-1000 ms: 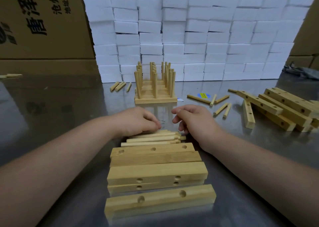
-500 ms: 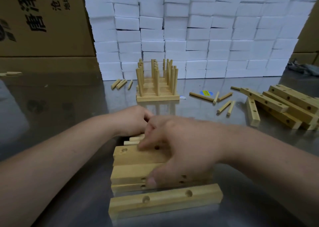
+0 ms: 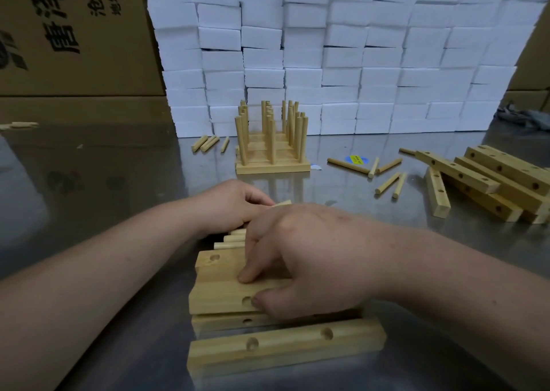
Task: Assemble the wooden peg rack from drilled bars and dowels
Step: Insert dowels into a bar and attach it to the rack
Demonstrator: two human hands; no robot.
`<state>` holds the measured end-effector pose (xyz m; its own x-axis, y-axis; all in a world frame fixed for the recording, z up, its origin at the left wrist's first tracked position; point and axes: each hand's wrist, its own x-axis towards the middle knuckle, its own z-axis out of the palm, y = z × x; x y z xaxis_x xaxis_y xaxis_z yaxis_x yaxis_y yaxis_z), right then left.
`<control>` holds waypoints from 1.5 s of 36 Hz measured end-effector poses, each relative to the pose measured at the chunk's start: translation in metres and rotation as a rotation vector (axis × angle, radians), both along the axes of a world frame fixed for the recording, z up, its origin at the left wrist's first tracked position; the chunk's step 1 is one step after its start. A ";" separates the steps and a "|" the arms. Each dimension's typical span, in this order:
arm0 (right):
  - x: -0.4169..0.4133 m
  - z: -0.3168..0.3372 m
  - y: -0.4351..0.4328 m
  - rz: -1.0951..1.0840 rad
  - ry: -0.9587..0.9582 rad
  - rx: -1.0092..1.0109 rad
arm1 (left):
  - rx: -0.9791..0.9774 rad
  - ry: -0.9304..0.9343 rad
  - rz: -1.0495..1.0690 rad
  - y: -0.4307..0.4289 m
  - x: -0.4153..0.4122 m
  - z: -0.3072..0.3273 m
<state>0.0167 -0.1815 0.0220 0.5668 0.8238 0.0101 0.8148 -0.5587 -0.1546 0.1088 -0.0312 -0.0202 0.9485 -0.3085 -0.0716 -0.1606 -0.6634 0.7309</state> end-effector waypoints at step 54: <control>0.085 -0.046 -0.052 -0.660 0.288 0.969 | -0.208 -0.189 0.134 0.003 0.009 -0.003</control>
<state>0.1020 -0.2337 -0.0237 0.9588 0.0950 0.2678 0.2830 -0.4057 -0.8691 0.1175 -0.0278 -0.0236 0.9721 -0.1698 0.1617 -0.2283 -0.5272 0.8185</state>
